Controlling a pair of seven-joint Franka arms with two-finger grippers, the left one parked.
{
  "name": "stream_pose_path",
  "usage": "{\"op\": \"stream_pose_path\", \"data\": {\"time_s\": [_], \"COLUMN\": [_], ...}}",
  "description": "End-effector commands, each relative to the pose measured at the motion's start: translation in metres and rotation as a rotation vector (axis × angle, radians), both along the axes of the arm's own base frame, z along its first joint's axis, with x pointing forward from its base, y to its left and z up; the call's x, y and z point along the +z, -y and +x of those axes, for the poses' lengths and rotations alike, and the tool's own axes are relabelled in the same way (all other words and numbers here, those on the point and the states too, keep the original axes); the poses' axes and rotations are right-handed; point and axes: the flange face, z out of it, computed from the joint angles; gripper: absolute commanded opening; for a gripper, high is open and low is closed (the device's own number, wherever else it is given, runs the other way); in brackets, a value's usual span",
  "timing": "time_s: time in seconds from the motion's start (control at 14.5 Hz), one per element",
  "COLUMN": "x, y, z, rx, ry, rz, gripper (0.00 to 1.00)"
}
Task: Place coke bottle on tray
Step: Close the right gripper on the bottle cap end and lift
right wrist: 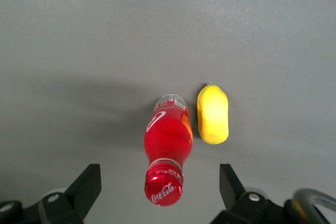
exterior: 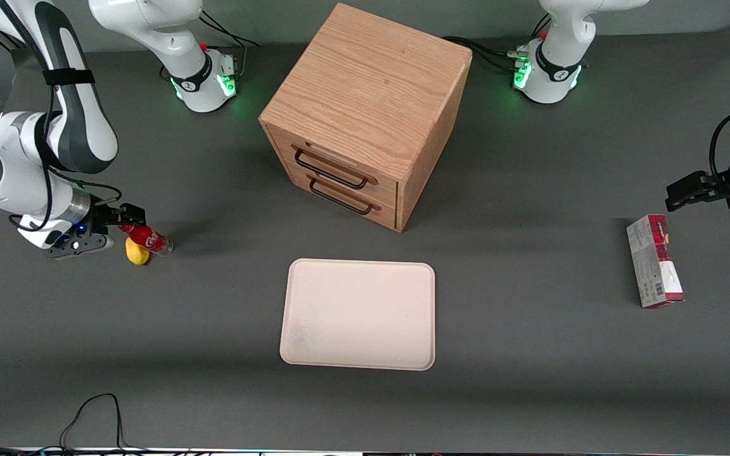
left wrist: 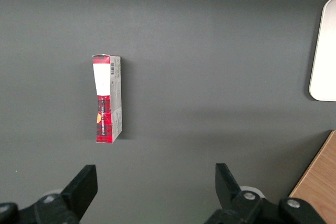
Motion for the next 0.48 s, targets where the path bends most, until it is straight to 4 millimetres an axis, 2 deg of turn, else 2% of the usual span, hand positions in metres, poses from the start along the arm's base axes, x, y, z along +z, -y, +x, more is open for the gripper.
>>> {"op": "stream_pose_path", "data": {"time_s": [0.0, 0.07, 0.14, 0.21, 0.35, 0.42], "x": [0.0049, 0.0042, 0.0042, 0.0049, 0.0030, 0.0025], "y": [-0.0021, -0.0021, -0.0021, -0.0021, -0.0015, -0.0015], "z": [-0.0068, -0.0068, -0.0068, -0.0068, -0.0092, -0.0095], "rx": [0.012, 0.013, 0.013, 0.013, 0.012, 0.012], "ry": [0.016, 0.015, 0.015, 0.016, 0.021, 0.021], "rz": [-0.004, -0.004, -0.004, -0.004, -0.004, -0.004], "gripper": [0.99, 0.99, 0.94, 0.82, 0.19, 0.00]}}
